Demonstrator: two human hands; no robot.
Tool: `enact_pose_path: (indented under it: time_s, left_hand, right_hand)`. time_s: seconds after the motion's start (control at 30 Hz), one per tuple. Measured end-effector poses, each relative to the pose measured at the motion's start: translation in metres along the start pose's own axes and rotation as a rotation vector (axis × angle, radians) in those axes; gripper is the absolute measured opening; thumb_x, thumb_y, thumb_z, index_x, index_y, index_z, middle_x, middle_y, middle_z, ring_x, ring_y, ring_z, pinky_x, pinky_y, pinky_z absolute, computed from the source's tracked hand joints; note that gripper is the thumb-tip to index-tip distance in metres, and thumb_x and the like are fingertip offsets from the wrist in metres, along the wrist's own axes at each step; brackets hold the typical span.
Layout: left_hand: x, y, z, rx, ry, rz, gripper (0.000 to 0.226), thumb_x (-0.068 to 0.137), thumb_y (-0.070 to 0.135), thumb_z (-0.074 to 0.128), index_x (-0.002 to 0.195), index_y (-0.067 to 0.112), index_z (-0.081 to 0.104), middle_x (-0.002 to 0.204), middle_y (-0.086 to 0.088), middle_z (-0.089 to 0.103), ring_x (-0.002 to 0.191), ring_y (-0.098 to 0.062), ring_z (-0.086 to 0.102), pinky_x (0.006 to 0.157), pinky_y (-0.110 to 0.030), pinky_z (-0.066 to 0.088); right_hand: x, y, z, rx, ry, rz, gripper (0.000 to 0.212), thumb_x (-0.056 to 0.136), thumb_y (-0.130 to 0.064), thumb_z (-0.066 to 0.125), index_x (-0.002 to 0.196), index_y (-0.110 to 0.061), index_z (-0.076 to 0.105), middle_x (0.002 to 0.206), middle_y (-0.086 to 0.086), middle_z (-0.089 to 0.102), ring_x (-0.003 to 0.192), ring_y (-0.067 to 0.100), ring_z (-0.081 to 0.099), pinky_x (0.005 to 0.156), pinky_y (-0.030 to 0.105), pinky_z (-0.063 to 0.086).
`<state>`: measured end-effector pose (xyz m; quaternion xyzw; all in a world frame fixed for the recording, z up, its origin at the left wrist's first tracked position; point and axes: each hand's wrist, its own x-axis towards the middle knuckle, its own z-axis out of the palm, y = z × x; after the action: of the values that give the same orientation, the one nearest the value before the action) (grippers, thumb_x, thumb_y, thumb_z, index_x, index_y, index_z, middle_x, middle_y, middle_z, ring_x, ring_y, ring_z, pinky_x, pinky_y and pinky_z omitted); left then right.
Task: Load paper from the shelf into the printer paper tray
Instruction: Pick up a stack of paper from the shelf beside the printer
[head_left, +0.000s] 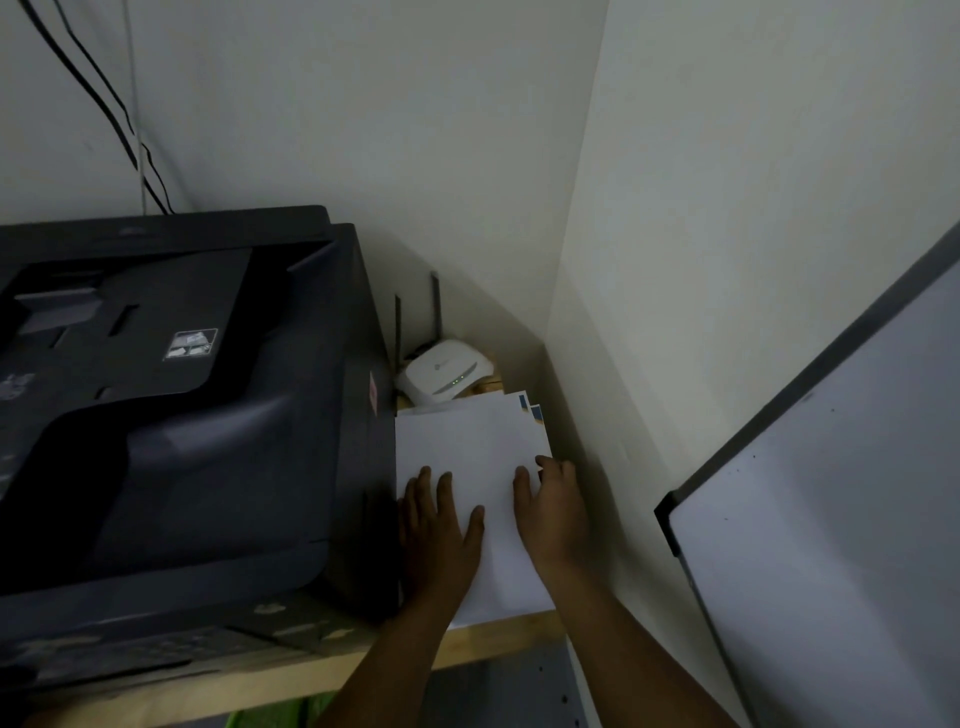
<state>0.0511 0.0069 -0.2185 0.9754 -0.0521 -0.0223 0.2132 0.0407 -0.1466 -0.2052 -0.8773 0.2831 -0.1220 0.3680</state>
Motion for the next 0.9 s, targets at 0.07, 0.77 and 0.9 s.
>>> enact_pose_path:
  time_s: [0.07, 0.77, 0.9]
  left_hand:
    - [0.000, 0.000, 0.000, -0.001, 0.006, -0.001, 0.077, 0.094, 0.067, 0.034, 0.157, 0.023, 0.036, 0.170, -0.007, 0.028, 0.156, -0.034, 0.026, 0.124, -0.055, 0.028]
    - [0.001, 0.001, -0.001, 0.000, -0.037, -0.012, 0.073, 0.098, 0.060, 0.049, 0.158, 0.022, 0.034, 0.170, -0.009, 0.025, 0.156, -0.035, 0.023, 0.125, -0.056, 0.026]
    - [0.001, 0.002, -0.003, -0.003, -0.048, -0.016, 0.073, 0.098, 0.061, 0.048, 0.158, 0.022, 0.034, 0.171, -0.009, 0.024, 0.157, -0.035, 0.022, 0.125, -0.056, 0.026]
  right_hand:
    - [0.001, 0.001, 0.000, 0.017, -0.016, 0.016, 0.047, 0.108, -0.047, 0.054, 0.137, -0.011, 0.066, 0.128, 0.008, 0.065, 0.110, 0.027, 0.070, 0.086, 0.035, 0.059]
    - [-0.016, -0.011, -0.008, -0.064, 0.160, -0.113, 0.042, 0.107, -0.044, 0.052, 0.126, -0.016, 0.076, 0.114, 0.003, 0.072, 0.098, 0.021, 0.070, 0.077, 0.035, 0.063]
    - [-0.017, -0.013, -0.008, -0.105, 0.140, -0.104, 0.038, 0.108, -0.041, 0.058, 0.131, -0.017, 0.075, 0.118, 0.004, 0.073, 0.103, 0.021, 0.068, 0.079, 0.027, 0.056]
